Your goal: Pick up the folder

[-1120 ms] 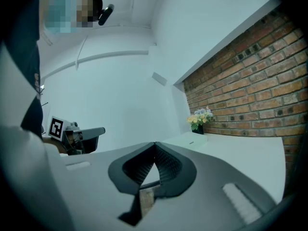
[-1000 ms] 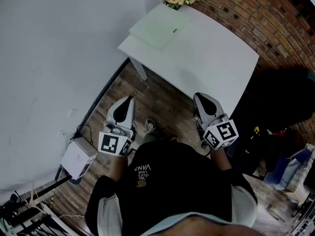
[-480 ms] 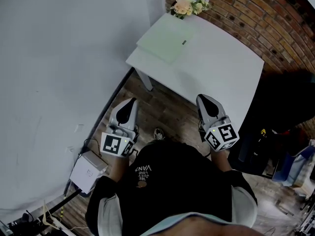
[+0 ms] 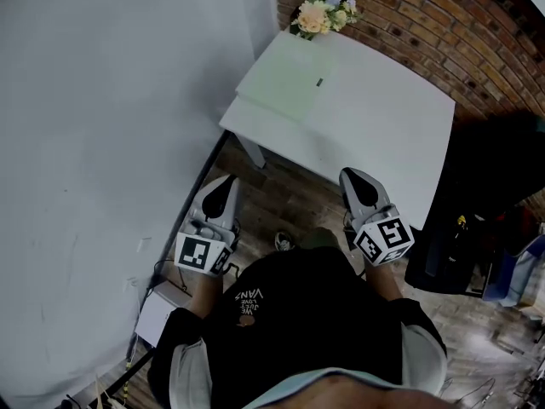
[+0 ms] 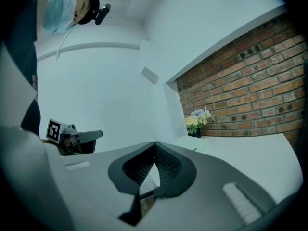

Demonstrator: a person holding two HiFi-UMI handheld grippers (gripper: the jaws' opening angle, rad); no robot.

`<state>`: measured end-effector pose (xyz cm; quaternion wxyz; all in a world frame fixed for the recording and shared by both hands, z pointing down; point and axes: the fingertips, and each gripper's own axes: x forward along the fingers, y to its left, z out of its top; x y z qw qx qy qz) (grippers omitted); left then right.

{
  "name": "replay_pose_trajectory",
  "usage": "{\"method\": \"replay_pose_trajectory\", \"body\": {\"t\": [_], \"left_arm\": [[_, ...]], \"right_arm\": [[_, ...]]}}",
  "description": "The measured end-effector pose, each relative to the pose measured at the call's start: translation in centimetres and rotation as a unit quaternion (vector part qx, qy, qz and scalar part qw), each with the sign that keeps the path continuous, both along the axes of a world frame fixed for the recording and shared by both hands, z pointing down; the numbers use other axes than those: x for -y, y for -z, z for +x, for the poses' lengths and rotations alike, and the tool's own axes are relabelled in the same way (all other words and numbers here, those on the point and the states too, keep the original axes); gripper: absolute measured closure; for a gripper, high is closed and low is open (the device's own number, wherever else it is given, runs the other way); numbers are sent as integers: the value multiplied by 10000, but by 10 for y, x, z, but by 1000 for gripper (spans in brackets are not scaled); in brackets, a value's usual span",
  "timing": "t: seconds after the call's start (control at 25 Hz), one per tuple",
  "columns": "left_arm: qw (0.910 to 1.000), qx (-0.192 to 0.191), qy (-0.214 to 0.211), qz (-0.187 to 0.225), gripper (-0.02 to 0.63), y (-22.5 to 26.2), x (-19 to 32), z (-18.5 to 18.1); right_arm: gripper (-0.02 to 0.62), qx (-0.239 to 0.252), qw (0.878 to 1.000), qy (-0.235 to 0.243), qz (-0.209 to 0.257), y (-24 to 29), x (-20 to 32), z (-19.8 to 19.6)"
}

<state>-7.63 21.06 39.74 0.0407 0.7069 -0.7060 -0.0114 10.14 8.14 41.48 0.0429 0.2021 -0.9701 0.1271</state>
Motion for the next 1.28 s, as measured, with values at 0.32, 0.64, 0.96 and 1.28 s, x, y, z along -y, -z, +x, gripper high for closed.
{"method": "replay_pose_trajectory", "body": {"t": [0.32,0.64,0.96,1.28], "left_arm": [[9999,-35,111,-31,606,-7,22,-17],[9993,72,355,20,606,-5,60,-38],[9984,93,533,170,606,3,109,-54],[9968,132,775,116,606,3,139,-63]], "right_arm": [[597,-45,10000,3,-80,-5,26,-11],[597,-16,9996,272,-58,-1,74,-41],[597,50,9987,513,16,3,124,-68],[597,76,9973,735,-28,3,159,-81]]}}
